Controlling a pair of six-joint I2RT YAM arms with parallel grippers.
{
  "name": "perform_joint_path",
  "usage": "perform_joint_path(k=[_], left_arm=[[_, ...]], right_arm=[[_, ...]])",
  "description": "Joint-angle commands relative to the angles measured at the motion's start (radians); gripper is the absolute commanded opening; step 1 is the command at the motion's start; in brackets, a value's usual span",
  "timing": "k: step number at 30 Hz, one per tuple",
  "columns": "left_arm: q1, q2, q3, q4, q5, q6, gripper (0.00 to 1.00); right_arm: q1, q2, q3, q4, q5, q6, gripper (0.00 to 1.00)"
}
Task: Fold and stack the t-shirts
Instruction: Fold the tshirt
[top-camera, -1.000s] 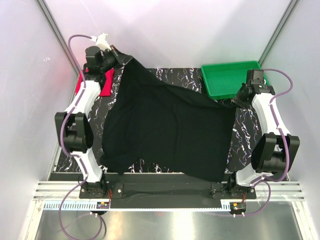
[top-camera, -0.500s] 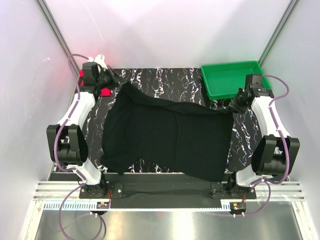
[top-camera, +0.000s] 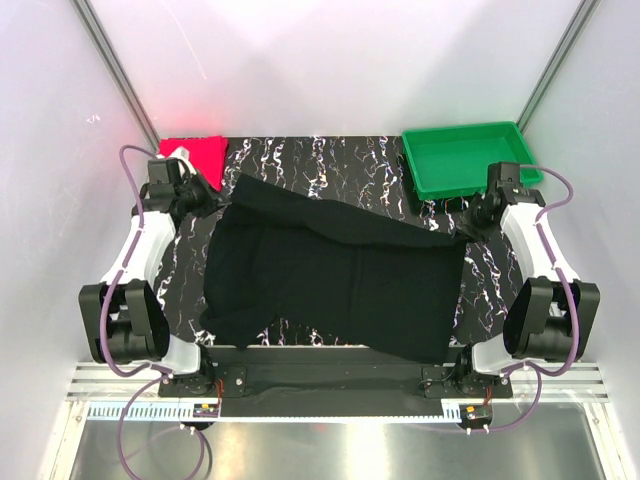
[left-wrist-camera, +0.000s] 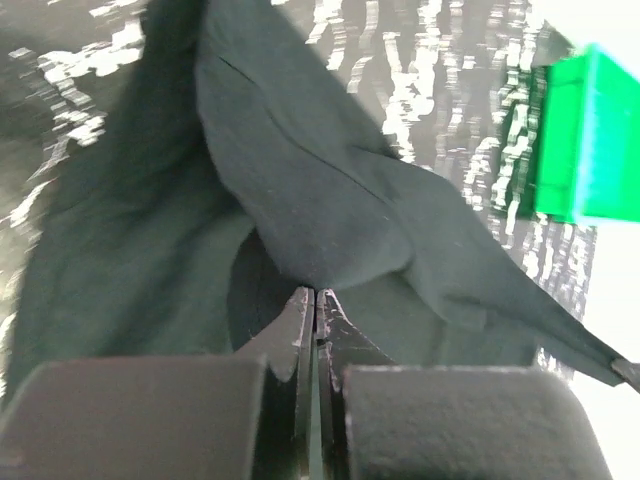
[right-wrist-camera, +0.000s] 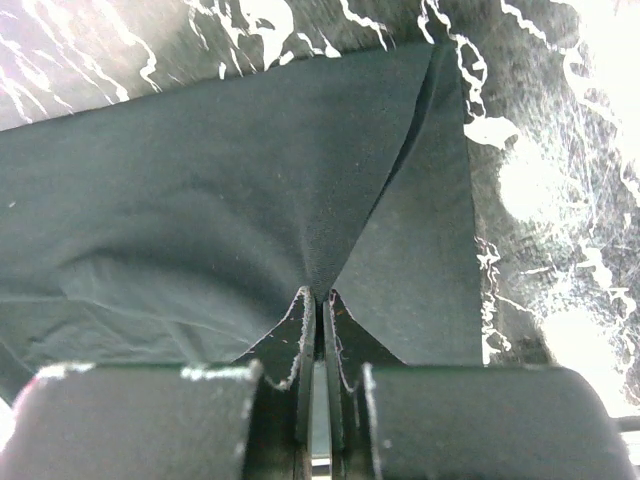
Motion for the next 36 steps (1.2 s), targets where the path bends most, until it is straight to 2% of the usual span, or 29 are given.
perform_joint_path(k=[1, 10, 19, 21, 25, 31, 32, 36], left_arm=[[0.027, -0.023, -0.010, -0.054, -0.042, 0.043, 0.00], [0.031, 0.106, 0.022, -0.091, 0.002, 0.057, 0.00], [0.031, 0.121, 0.095, -0.056, 0.109, 0.022, 0.00], [0.031, 0.105, 0.105, 0.033, 0.134, -0.001, 0.00], [0.031, 0.127, 0.125, 0.271, 0.172, -0.141, 0.00], [0.030, 0.318, 0.253, 0.616, 0.223, -0.348, 0.00], [0.030, 0.339, 0.272, 0.720, 0.223, -0.378, 0.00], [0.025, 0.469, 0.364, 0.860, 0.246, -0.481, 0.00]], right_arm=[[-0.004, -0.046, -0.030, -0.011, -0.026, -0.023, 0.00], [-0.004, -0.020, -0.118, -0.010, -0.015, 0.025, 0.00], [-0.004, 0.035, -0.092, -0.010, 0.049, 0.014, 0.00], [-0.004, 0.052, -0.041, -0.007, 0.066, 0.028, 0.00], [-0.009, 0.096, 0.065, 0.071, 0.096, 0.084, 0.00], [-0.030, 0.253, 0.335, 0.081, 0.142, 0.106, 0.00], [-0.033, 0.268, 0.382, 0.082, 0.142, 0.109, 0.00], [-0.044, 0.334, 0.441, 0.113, 0.125, 0.097, 0.00]])
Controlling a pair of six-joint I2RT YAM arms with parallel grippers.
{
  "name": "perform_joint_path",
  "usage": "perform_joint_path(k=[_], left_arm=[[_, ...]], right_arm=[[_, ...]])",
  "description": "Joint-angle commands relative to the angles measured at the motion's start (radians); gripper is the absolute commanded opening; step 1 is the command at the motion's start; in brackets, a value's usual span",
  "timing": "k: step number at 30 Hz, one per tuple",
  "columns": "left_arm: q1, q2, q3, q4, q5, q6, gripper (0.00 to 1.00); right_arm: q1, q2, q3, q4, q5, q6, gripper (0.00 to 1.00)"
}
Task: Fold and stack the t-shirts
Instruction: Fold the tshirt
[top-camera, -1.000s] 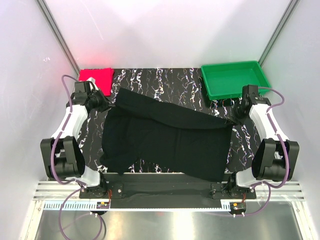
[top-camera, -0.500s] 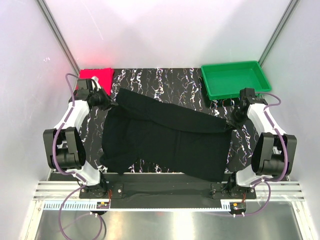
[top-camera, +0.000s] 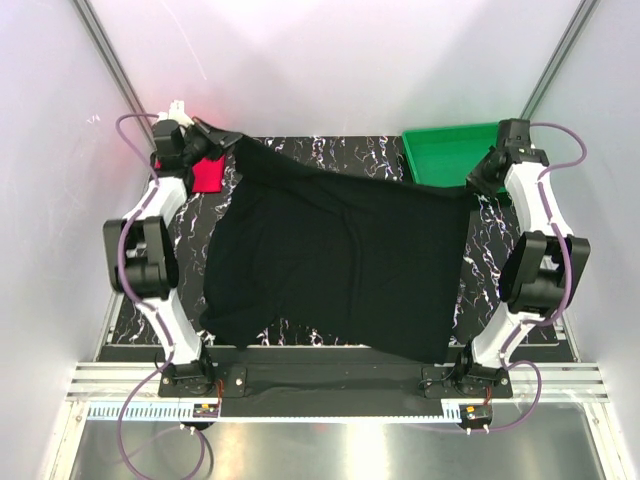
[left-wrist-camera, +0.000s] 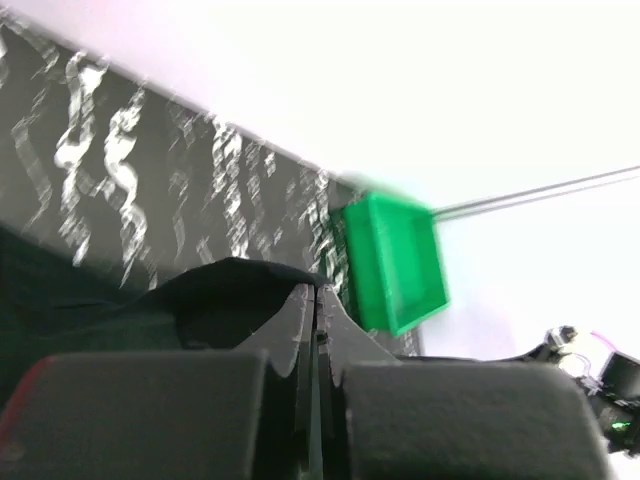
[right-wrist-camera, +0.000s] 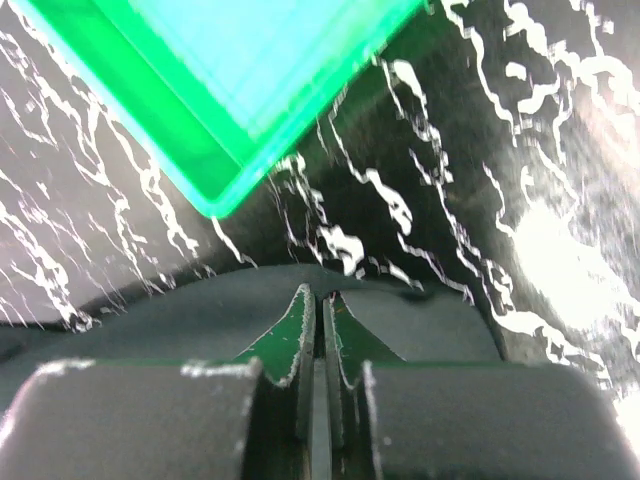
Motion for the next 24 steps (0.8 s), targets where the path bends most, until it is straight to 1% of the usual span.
perform_joint_path(k=[1, 4, 8, 15, 20, 22, 24], left_arm=[[-0.003, 0.113, 0.126, 0.264, 0.054, -0.129, 0.00], [-0.010, 0.193, 0.189, 0.284, 0.074, -0.151, 0.00], [-0.016, 0.245, 0.225, 0.286, 0.100, -0.175, 0.00], [-0.058, 0.262, 0.219, 0.273, 0.105, -0.200, 0.00], [-0.075, 0.299, 0.289, 0.290, 0.101, -0.218, 0.00], [-0.078, 0.316, 0.294, 0.353, 0.088, -0.258, 0.00], [-0.076, 0.322, 0.295, 0.370, 0.083, -0.273, 0.00]], right_arm=[[-0.014, 0.043, 0.059, 0.032, 0.025, -0.003, 0.00], [-0.027, 0.078, 0.062, 0.038, 0.017, -0.015, 0.00], [-0.034, 0.084, 0.024, 0.049, 0.011, -0.020, 0.00], [-0.065, 0.049, -0.019, 0.061, 0.036, -0.034, 0.00], [-0.114, 0.038, -0.002, 0.061, 0.050, -0.038, 0.00], [-0.143, 0.047, 0.018, 0.063, 0.048, -0.054, 0.00], [-0.149, 0.062, 0.035, 0.063, 0.027, -0.060, 0.00]])
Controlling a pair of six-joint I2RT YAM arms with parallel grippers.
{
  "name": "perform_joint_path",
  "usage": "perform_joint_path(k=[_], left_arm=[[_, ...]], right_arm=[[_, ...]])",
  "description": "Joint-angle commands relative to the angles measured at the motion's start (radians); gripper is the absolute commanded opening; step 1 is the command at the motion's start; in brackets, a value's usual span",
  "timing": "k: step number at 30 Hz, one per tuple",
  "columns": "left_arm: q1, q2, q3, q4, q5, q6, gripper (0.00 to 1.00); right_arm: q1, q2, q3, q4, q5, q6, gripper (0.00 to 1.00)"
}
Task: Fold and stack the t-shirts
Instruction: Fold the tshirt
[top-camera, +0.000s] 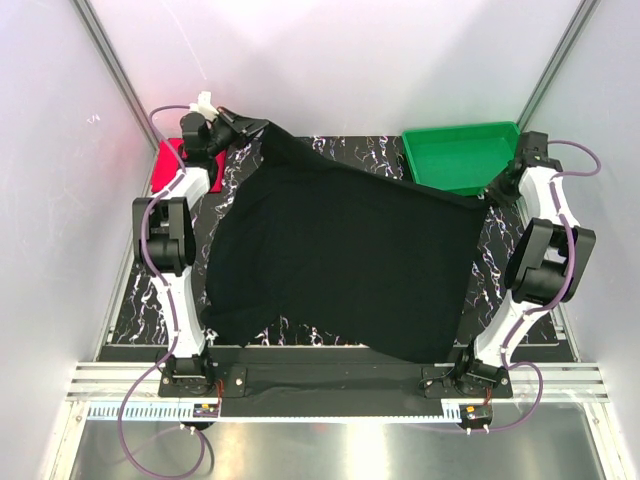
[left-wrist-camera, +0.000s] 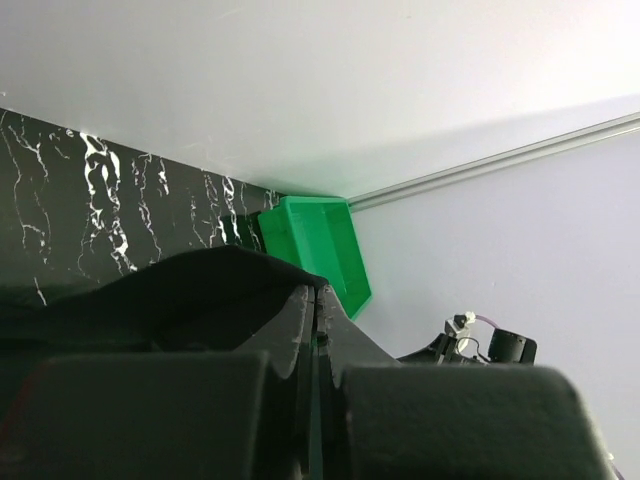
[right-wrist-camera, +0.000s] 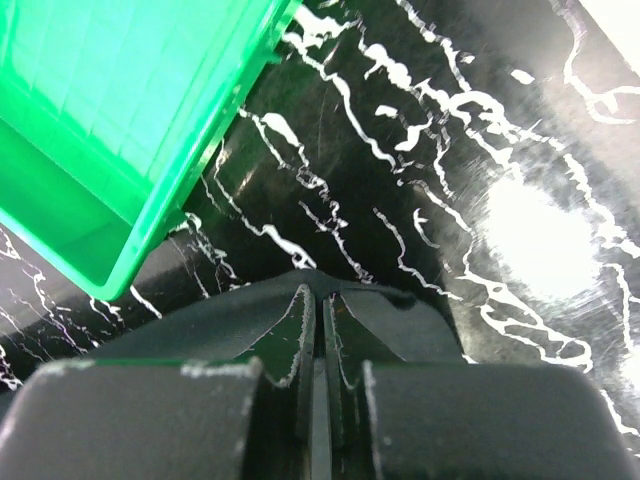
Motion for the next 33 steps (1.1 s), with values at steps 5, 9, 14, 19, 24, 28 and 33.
perform_joint_path(k=[5, 9, 14, 19, 24, 28, 33], left_arm=[[0.009, 0.019, 0.038, 0.134, 0.003, -0.060, 0.00], [0.008, -0.022, 0.009, 0.090, 0.012, -0.045, 0.00], [0.009, -0.117, -0.054, -0.074, 0.029, 0.052, 0.00], [0.037, -0.194, -0.096, -0.318, 0.037, 0.158, 0.00], [0.072, -0.297, -0.171, -0.399, 0.052, 0.191, 0.00], [0.079, -0.364, -0.232, -0.502, 0.040, 0.231, 0.00], [0.079, -0.410, -0.326, -0.544, 0.034, 0.264, 0.00]], right_arm=[[-0.024, -0.019, 0.060, 0.032, -0.007, -0.033, 0.00], [-0.022, -0.043, 0.019, 0.032, -0.075, -0.021, 0.00], [-0.022, -0.118, -0.117, 0.030, -0.095, -0.009, 0.00], [-0.024, -0.193, -0.194, -0.003, -0.122, -0.003, 0.00], [-0.022, -0.223, -0.205, -0.063, -0.139, -0.004, 0.00], [-0.022, -0.238, -0.243, -0.070, -0.147, -0.007, 0.00], [-0.022, -0.238, -0.294, -0.070, -0.150, -0.015, 0.00]])
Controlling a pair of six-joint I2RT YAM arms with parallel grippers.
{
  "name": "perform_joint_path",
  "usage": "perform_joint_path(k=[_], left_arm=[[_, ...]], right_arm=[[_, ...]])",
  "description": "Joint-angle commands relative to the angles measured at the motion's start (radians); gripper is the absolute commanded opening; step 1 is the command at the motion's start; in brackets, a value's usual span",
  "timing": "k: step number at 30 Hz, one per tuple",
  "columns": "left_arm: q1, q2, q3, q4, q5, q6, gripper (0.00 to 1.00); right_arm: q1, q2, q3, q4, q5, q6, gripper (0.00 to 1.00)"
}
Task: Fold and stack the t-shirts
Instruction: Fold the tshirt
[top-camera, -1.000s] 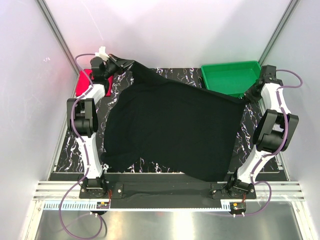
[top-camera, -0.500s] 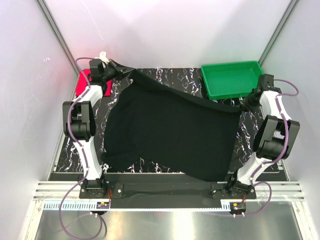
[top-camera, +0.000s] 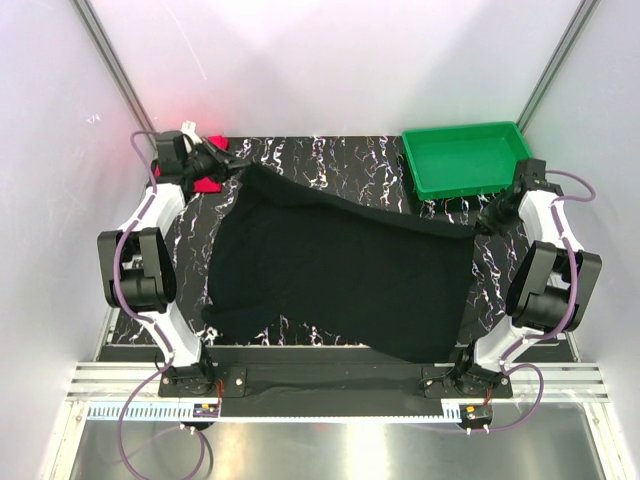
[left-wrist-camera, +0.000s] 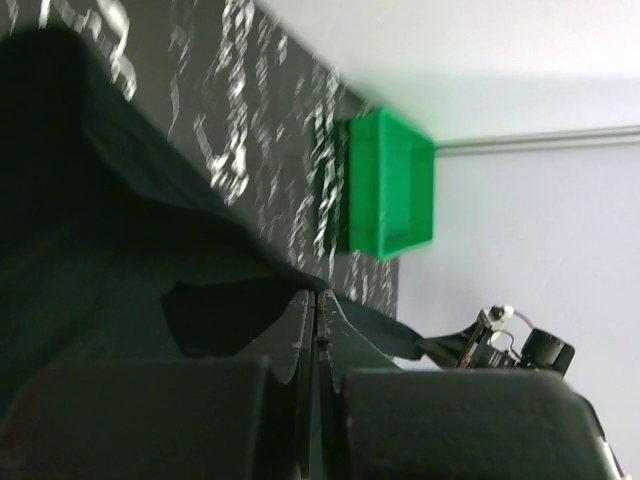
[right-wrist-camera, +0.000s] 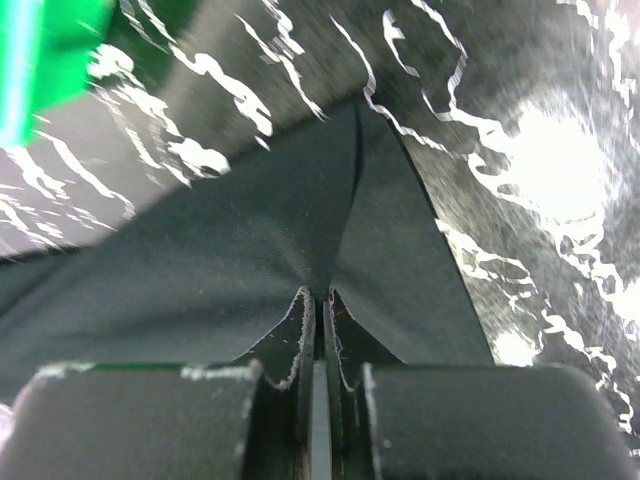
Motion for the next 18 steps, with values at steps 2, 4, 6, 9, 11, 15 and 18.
perform_joint_path(k=[2, 4, 6, 9, 11, 15, 18], left_arm=[[-0.003, -0.047, -0.059, -0.064, 0.016, 0.058, 0.00], [-0.001, -0.048, -0.076, -0.072, 0.019, 0.066, 0.00], [-0.001, -0.051, -0.082, -0.078, 0.019, 0.074, 0.00], [-0.001, -0.054, -0.088, -0.099, 0.016, 0.092, 0.00], [-0.003, -0.062, -0.088, -0.129, 0.010, 0.104, 0.00], [-0.001, -0.065, -0.088, -0.162, 0.001, 0.131, 0.00], [-0.001, -0.062, -0.088, -0.190, -0.011, 0.147, 0.00]], right_arm=[[-0.003, -0.025, -0.043, -0.019, -0.017, -0.011, 0.00], [-0.003, -0.027, -0.055, -0.019, -0.021, -0.010, 0.00], [-0.003, -0.036, -0.073, -0.019, -0.023, -0.007, 0.00], [-0.003, -0.050, -0.099, -0.019, -0.006, -0.004, 0.00], [-0.003, -0.063, -0.122, -0.022, 0.003, -0.001, 0.00], [-0.005, -0.059, -0.139, -0.021, 0.016, 0.012, 0.00], [-0.005, -0.044, -0.142, -0.022, 0.019, 0.015, 0.01]])
